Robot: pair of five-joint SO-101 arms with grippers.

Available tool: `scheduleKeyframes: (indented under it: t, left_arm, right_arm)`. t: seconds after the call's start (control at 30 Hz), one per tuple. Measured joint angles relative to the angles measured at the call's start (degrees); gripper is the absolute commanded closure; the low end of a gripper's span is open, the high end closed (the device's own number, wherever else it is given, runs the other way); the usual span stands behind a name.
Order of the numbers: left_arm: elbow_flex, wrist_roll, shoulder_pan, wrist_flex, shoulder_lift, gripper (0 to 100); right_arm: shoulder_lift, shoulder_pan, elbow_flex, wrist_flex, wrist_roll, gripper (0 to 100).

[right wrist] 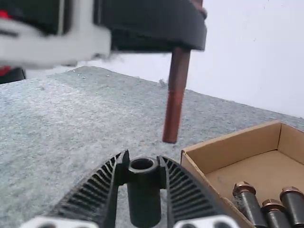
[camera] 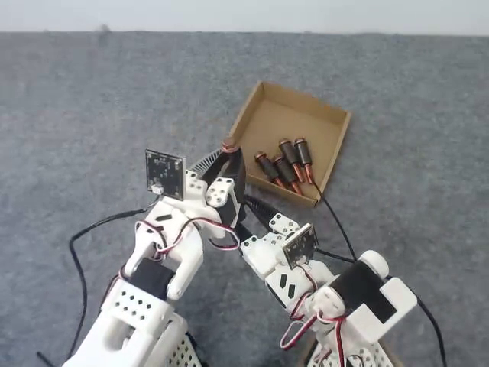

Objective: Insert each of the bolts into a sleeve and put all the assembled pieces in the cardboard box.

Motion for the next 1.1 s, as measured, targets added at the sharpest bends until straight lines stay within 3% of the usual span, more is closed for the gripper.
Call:
scheduleKeyframes:
  t: [0.23, 0.53, 0.73, 0.9, 1.1]
  left_arm:
    - [2.2, 0.0, 0.4, -0.1, -0.1, 99]
    - [7.7, 0.0, 0.4, -9.4, -1.1, 99]
    - [7.7, -0.1, 0.4, -9.0, -1.1, 99]
    - [4.7, -0.1, 0.3, -1.5, -1.1, 99]
    - [4.2, -0.1, 0.3, -0.5, -1.1, 99]
  right_arm:
    - [0.1, -0.1, 0.0, 0.0, 0.0, 99.3]
    - [0.4, 0.0, 0.0, 0.0, 0.0, 99.3]
    - [0.4, 0.0, 0.0, 0.0, 0.0, 99.3]
    - [0.4, 0.0, -0.1, 1.7, 0.0, 99.3]
    - [0.4, 0.0, -0.1, 1.8, 0.0, 99.3]
